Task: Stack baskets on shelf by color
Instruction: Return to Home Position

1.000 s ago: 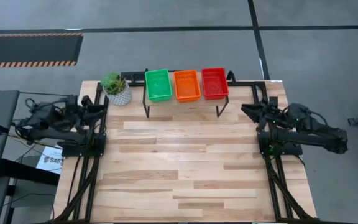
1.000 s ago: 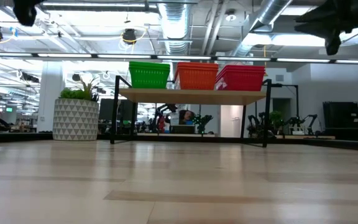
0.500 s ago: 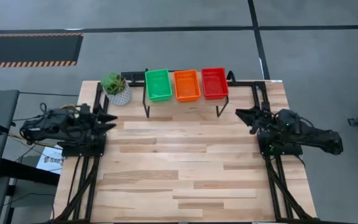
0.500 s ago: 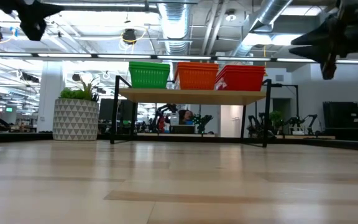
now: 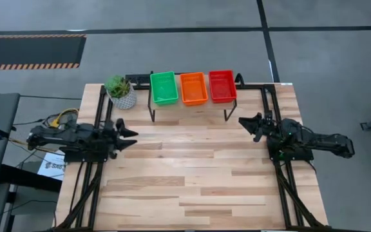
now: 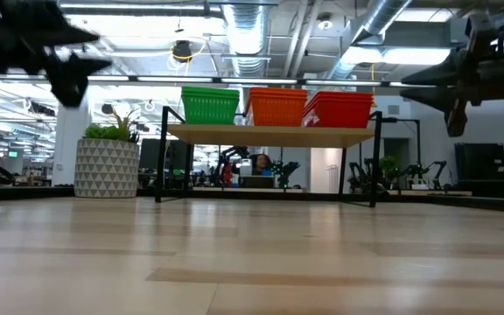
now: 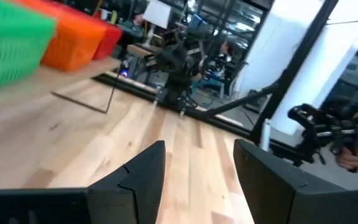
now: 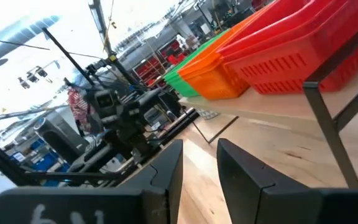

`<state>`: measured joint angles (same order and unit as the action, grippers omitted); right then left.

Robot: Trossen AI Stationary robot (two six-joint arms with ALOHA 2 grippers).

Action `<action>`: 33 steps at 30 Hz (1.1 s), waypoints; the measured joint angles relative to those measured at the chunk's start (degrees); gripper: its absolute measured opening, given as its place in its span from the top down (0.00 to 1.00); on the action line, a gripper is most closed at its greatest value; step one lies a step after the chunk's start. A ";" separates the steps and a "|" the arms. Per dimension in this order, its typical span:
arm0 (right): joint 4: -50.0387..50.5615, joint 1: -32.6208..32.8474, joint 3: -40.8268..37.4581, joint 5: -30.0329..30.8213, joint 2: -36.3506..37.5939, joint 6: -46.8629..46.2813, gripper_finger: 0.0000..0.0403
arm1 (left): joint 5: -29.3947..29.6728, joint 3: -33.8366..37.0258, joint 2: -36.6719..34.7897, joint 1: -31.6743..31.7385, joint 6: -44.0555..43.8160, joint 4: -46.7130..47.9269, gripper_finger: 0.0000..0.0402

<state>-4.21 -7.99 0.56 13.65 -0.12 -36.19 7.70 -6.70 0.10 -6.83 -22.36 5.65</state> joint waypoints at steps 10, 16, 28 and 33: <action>0.99 -0.38 0.02 1.20 -0.71 -0.87 0.70 | 1.30 6.09 1.31 0.15 2.92 -9.05 0.55; 1.21 -0.39 0.02 1.24 -1.75 -0.89 0.70 | 5.63 6.12 1.37 0.17 7.67 -9.51 0.55; 1.14 -0.39 -0.02 1.24 -1.79 -0.89 0.70 | 4.73 6.23 1.38 0.17 5.17 -9.49 0.55; 1.14 -0.39 -0.04 1.24 -1.79 -0.89 0.70 | 4.73 6.23 1.38 0.17 5.13 -9.49 0.55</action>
<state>-3.07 -8.38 0.51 14.90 -1.91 -37.08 12.43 -0.47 1.48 -6.66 -17.23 -3.84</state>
